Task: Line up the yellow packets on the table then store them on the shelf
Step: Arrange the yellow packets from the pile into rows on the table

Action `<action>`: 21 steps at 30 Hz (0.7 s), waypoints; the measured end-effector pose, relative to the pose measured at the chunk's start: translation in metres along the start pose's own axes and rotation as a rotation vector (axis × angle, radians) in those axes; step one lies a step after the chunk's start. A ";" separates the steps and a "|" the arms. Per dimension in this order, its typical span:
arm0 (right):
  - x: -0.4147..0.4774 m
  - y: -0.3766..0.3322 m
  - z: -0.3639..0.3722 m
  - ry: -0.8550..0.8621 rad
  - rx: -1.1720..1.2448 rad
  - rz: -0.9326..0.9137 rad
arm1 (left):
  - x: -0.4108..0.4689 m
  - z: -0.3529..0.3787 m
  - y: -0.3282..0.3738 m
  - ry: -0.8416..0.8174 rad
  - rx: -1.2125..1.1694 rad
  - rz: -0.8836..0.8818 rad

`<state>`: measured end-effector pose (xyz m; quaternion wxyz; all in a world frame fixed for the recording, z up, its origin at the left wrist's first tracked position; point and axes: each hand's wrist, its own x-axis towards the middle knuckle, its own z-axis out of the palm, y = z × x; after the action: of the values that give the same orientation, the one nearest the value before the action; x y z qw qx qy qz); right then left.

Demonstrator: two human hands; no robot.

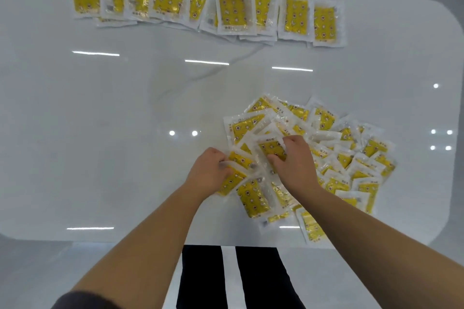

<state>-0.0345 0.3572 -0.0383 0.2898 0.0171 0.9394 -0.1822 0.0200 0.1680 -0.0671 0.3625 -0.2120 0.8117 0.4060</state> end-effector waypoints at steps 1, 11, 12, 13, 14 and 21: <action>0.001 0.002 -0.001 -0.008 0.001 0.014 | 0.001 0.005 0.004 0.038 0.014 -0.012; 0.001 0.001 0.001 -0.125 0.217 0.075 | -0.005 0.013 0.013 0.107 0.041 -0.085; 0.000 -0.001 -0.003 -0.138 0.260 0.067 | -0.009 0.008 0.013 0.103 0.014 -0.080; 0.000 -0.005 -0.008 -0.150 0.295 0.055 | -0.012 0.000 0.014 0.107 -0.022 -0.078; 0.000 -0.010 -0.013 -0.159 0.333 0.045 | -0.016 -0.010 0.014 0.121 -0.067 -0.079; 0.035 -0.077 -0.057 -0.185 0.525 -0.036 | -0.017 -0.120 0.011 0.297 -0.454 -0.084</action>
<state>-0.1047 0.3034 0.0118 0.3568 0.0581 0.8297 -0.4254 -0.0255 0.0774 0.0003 0.1991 -0.3785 0.7347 0.5266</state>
